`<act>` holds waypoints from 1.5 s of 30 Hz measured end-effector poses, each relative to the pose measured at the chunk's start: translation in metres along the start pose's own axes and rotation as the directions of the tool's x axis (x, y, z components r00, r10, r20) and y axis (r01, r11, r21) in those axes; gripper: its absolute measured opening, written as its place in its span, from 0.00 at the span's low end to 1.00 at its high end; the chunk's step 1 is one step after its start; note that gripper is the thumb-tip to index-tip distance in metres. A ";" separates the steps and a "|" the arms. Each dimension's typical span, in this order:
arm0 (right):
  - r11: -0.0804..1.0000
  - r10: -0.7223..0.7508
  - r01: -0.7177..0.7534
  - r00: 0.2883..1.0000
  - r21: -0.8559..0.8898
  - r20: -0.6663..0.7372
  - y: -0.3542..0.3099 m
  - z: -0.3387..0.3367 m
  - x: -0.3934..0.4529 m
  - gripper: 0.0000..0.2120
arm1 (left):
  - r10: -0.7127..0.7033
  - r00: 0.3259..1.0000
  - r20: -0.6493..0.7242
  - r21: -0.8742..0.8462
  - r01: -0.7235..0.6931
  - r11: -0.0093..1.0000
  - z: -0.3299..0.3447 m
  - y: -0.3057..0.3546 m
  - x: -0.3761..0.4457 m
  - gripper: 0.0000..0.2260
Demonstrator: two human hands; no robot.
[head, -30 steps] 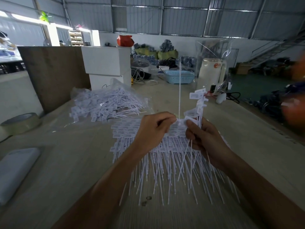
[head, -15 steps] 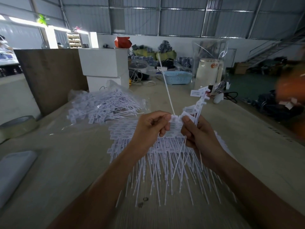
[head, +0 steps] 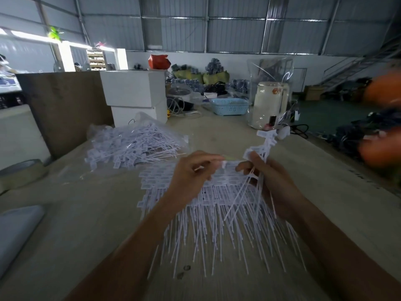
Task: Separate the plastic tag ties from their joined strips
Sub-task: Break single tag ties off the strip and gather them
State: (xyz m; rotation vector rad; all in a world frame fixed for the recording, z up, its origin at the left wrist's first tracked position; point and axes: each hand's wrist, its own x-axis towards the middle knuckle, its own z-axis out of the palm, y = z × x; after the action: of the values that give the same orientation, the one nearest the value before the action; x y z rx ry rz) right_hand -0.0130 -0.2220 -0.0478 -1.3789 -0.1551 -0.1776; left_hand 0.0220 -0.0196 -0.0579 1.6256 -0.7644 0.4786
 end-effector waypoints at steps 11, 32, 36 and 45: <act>0.985 -0.005 -0.008 0.997 0.172 0.076 0.016 0.010 0.001 0.17 | -0.073 0.993 -0.089 0.095 0.082 0.992 0.013 0.007 -0.003 0.06; 0.957 0.156 -0.254 0.862 0.144 0.483 0.011 0.041 -0.024 0.21 | -0.031 0.997 0.070 0.005 0.031 1.000 0.015 0.036 0.007 0.44; 0.933 0.157 -0.326 0.748 0.151 0.645 0.003 0.038 -0.026 0.27 | -0.054 0.986 0.155 -0.008 0.056 0.998 0.011 0.038 0.009 0.41; 0.993 0.063 0.017 0.772 -0.119 0.633 0.001 0.040 -0.031 0.07 | -0.001 0.998 -0.065 0.098 0.007 0.995 0.003 0.043 0.015 0.29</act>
State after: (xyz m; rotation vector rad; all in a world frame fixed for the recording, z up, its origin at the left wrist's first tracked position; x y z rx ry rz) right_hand -0.0434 -0.1819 -0.0480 -1.5165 -0.7081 0.3232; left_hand 0.0017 -0.0283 -0.0184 1.6943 -0.6978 0.5712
